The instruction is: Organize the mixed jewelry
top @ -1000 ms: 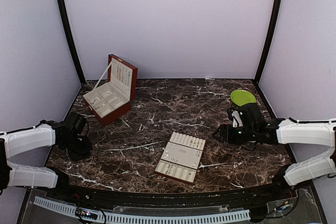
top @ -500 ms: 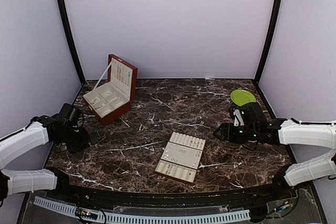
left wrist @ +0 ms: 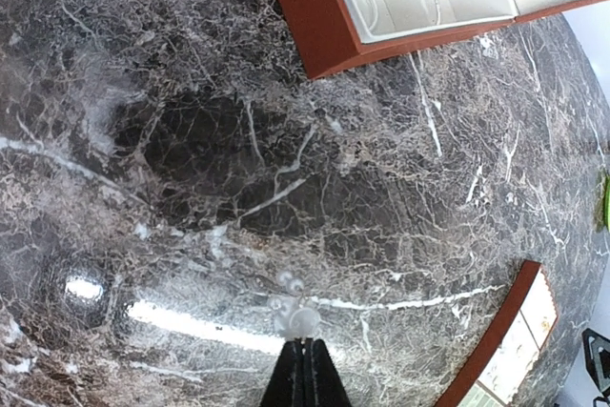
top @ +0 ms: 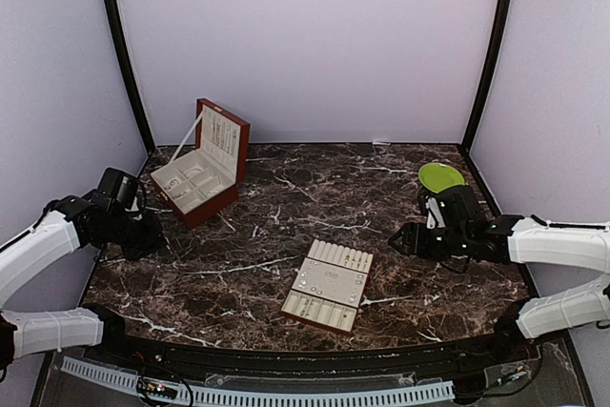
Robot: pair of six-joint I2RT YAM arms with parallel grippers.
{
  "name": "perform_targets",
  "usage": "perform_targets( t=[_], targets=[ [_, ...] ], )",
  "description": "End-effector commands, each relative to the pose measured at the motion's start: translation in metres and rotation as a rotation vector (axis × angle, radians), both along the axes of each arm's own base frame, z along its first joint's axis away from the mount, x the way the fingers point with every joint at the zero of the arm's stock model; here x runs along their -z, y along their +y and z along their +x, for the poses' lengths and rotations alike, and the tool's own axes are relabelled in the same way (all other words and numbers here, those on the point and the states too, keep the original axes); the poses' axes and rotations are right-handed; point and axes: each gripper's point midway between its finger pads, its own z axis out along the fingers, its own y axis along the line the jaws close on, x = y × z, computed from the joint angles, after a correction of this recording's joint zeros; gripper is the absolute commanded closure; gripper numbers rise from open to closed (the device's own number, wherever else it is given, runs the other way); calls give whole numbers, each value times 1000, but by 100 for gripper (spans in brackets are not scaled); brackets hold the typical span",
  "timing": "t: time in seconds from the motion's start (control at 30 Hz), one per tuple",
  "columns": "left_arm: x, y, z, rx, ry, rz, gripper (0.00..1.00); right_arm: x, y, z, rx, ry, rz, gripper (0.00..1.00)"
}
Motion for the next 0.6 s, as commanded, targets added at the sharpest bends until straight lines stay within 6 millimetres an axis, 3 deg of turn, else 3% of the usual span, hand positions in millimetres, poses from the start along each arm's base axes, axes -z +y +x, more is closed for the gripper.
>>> perform_targets(
  t=[0.0, 0.27, 0.57],
  targets=[
    [-16, -6, 6, 61, -30, 7, 100, -19, 0, 9, 28, -48, 24, 32],
    [-43, -13, 36, 128, -91, 56, 100, -24, -2, 11, 47, -59, 25, 32],
    [-55, -20, 77, 171, -106, 113, 100, -37, -2, 18, 62, -86, 27, 32]
  ],
)
